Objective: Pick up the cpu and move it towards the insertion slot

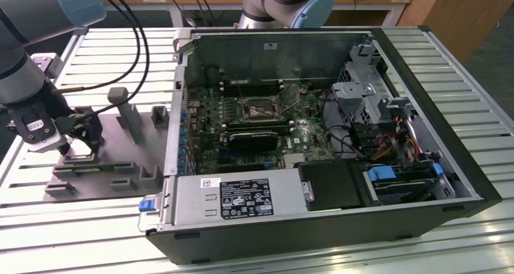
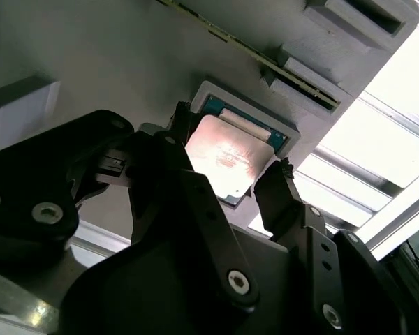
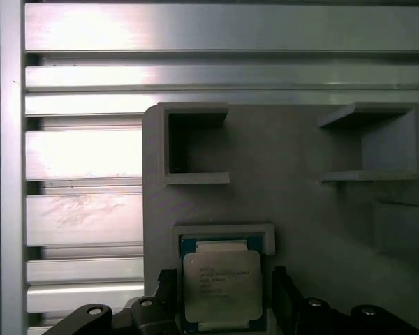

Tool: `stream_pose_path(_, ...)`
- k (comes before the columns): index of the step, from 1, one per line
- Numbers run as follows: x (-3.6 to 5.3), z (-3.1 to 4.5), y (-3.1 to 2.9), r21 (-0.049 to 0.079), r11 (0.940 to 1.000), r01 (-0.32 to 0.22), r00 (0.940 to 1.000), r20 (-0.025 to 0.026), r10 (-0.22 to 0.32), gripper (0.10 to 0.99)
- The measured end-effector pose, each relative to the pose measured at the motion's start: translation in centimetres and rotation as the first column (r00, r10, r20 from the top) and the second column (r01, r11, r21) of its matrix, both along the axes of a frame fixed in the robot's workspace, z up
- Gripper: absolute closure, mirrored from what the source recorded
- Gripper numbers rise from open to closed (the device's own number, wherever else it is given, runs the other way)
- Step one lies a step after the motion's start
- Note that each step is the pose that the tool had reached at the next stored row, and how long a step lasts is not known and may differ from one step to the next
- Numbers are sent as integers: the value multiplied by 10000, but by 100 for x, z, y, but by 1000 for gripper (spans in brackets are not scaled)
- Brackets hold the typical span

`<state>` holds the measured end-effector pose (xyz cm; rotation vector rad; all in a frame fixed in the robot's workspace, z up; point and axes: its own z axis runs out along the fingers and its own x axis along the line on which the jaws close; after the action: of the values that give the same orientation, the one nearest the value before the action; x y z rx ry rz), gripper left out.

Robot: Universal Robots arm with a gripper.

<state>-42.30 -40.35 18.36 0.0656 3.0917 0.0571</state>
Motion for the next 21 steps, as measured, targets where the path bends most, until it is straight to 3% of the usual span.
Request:
stream_pose_path(4, 0, -2, 0, 0, 10000, 0, 10000, 1, 0, 451)
stream_pose_path(5, 0, -1, 0, -1, 10000, 0, 10000, -1, 0, 518)
stream_pose_path(7, 0, -2, 0, 0, 10000, 0, 10000, 0, 0, 549)
stream_pose_path(14, 0, 3, 0, 2, 10000, 1, 10000, 4, -1, 549)
stream_pose_path(21, 0, 90, 0, 27, 10000, 0, 10000, 2, 0, 549)
